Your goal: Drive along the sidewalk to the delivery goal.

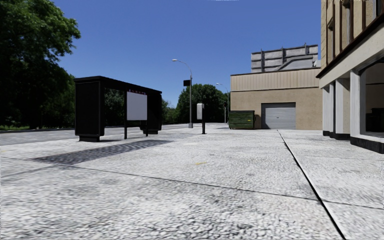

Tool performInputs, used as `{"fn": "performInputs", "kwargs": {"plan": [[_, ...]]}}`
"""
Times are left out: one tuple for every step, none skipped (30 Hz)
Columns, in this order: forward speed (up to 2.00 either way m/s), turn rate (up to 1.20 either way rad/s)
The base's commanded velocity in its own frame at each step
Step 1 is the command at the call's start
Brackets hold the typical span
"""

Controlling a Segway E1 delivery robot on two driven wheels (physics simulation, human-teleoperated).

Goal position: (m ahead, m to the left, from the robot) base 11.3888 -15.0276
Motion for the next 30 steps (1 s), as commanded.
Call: {"fn": "performInputs", "kwargs": {"plan": [[1.65, -0.56], [1.65, -0.56], [1.65, -0.56], [1.65, -0.56], [1.65, -0.56], [1.65, -0.56], [1.65, -0.56], [1.65, -0.56], [1.65, -0.56], [1.65, -0.56], [1.65, -0.56], [1.65, -0.56], [1.65, -0.56], [1.65, -0.56], [1.64, -0.56], [1.64, -0.56], [1.64, -0.56], [1.64, -0.56], [1.64, -0.56], [1.64, -0.56], [1.64, -0.56], [1.64, -0.56], [1.64, -0.56], [1.64, -0.56], [1.64, -0.56], [1.64, -0.56], [1.64, 0.00], [1.64, 0.00], [1.64, 0.00], [1.64, 0.00]]}}
